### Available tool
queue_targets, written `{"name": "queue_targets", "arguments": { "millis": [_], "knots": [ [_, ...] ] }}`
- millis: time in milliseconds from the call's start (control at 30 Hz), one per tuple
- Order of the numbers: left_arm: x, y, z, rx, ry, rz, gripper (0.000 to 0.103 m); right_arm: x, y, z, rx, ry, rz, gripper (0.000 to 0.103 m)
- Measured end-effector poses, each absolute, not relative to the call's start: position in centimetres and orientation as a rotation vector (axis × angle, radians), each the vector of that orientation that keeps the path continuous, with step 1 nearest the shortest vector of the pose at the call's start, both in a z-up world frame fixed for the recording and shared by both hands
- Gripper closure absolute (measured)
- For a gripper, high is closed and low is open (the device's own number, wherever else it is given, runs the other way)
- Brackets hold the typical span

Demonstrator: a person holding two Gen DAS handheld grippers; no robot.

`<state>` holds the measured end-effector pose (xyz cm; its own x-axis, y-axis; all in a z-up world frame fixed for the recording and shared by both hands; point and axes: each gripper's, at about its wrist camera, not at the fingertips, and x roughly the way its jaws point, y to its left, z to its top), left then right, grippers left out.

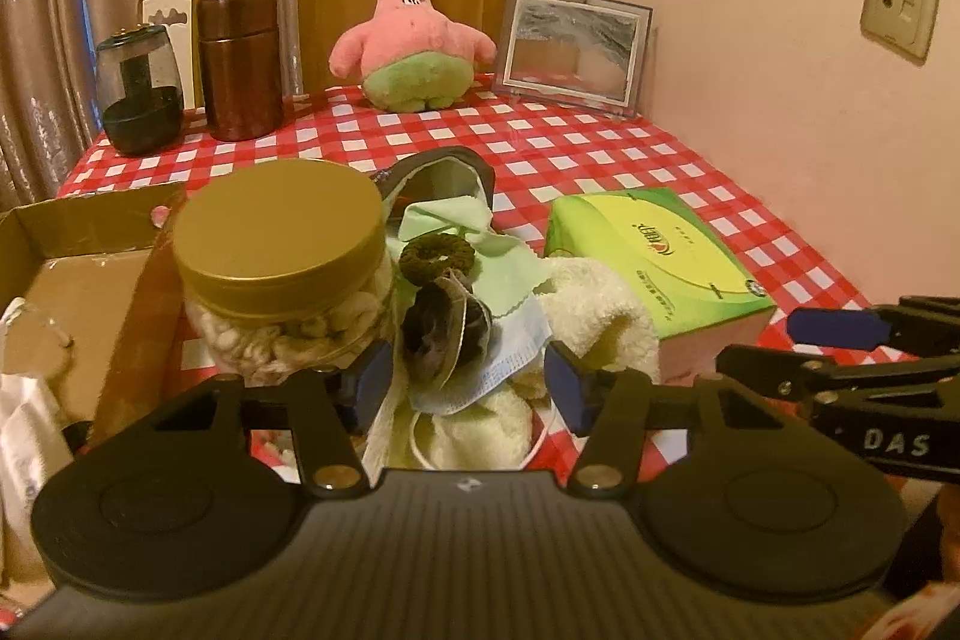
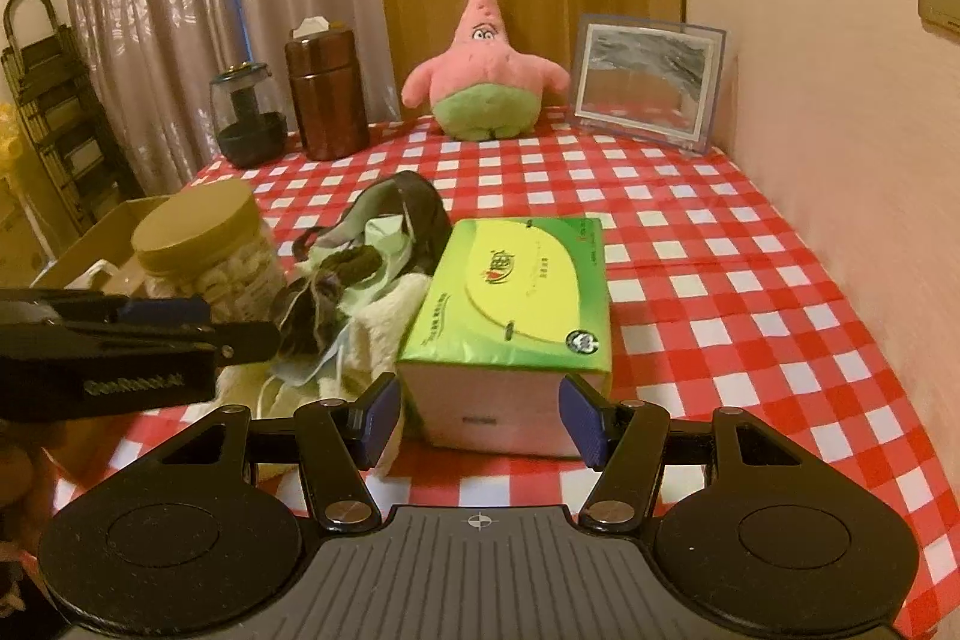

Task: Organize soft objects
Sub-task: 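Move both open tools back toward the cloth pile beside the nut jar, then grasp a dark item in the pile with the left tool while the right tool grasps a cloth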

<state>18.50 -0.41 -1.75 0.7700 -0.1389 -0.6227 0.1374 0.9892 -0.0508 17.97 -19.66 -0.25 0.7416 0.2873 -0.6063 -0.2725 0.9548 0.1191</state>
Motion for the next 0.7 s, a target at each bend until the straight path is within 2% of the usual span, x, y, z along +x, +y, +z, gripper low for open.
{"name": "queue_targets", "arguments": {
  "millis": [67,133,267,467,700],
  "knots": [
    [19.2,-0.9,-2.3,0.005,0.674,-0.146,0.053,18.4,-19.9,-0.4,0.026,0.670,0.301,0.045],
    [19.9,-1.3,-2.9,0.006,0.679,-0.145,0.056,18.7,-20.0,-0.6,0.034,0.678,0.295,0.057],
    [21.0,-2.1,-3.8,0.032,0.672,-0.127,0.058,19.0,-20.2,-1.0,0.036,0.693,0.285,0.060],
    [22.4,-3.0,-4.9,0.082,0.660,-0.068,0.064,19.3,-20.7,-1.3,0.054,0.703,0.263,0.061],
    [23.4,-3.8,-5.7,0.151,0.659,-0.042,0.087,19.4,-20.8,-1.2,0.058,0.703,0.258,0.061]
  ]
}}
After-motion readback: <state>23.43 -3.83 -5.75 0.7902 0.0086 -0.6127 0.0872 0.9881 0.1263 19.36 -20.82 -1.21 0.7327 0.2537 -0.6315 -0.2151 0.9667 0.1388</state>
